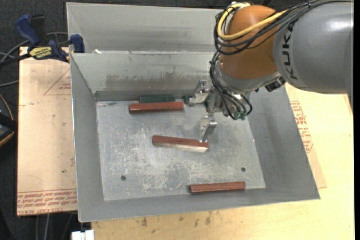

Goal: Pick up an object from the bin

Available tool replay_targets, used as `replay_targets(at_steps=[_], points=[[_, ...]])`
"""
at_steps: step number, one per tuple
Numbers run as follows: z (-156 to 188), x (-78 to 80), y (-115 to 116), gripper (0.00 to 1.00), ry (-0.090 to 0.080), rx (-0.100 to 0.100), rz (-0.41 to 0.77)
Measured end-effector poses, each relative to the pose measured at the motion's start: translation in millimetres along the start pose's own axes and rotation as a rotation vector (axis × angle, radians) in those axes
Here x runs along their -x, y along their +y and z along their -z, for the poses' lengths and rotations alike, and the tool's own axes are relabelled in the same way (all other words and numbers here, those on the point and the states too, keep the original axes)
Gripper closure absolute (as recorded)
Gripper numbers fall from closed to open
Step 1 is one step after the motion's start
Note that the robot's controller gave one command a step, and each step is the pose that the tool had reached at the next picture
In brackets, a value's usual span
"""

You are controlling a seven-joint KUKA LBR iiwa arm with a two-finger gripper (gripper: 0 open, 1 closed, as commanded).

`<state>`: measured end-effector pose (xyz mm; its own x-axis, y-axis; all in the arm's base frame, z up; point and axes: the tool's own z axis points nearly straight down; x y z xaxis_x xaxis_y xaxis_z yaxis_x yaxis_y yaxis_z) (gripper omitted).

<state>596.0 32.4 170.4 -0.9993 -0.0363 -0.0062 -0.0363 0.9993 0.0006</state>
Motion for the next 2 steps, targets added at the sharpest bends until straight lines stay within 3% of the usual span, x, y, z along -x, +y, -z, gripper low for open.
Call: replay_targets(at_steps=[1, 2], points=[[-91.4, 2.2, 10.2, 1.0, -0.01, 0.002, 0.0], [-91.4, 2.2, 10.1, 1.0, -0.01, 0.002, 0.0]])
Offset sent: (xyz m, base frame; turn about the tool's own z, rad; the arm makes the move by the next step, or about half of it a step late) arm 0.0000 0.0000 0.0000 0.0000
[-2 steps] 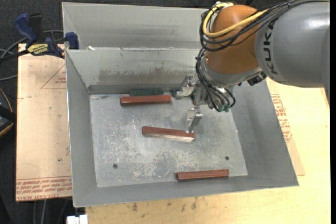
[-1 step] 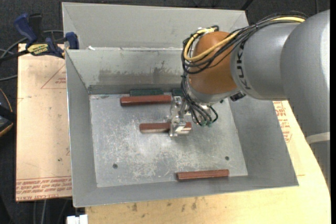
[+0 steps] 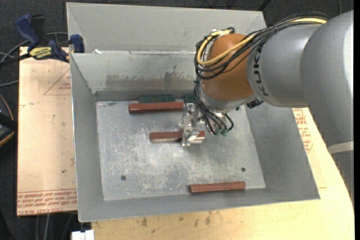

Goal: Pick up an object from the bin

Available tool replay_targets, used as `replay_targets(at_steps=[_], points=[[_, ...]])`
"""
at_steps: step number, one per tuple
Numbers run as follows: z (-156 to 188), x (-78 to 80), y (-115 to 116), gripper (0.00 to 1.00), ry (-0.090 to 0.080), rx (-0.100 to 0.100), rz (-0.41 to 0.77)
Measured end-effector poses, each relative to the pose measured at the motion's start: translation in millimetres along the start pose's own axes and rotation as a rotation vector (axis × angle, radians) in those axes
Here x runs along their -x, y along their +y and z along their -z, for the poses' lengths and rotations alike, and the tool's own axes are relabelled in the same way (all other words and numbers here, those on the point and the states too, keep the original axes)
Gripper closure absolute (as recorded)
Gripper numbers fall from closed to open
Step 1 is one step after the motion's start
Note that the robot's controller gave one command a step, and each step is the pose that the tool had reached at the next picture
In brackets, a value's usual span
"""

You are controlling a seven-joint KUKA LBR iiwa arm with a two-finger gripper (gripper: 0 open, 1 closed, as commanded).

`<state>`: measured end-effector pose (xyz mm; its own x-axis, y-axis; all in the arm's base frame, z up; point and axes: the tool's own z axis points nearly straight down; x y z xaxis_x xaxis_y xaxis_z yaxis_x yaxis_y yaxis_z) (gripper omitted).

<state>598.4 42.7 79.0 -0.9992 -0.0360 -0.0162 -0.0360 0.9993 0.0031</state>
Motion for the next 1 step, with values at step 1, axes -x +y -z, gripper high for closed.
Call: replay_targets(at_steps=[1], points=[[146.3, 1.1, -4.0, 1.0, 0.011, -0.002, 0.073]])
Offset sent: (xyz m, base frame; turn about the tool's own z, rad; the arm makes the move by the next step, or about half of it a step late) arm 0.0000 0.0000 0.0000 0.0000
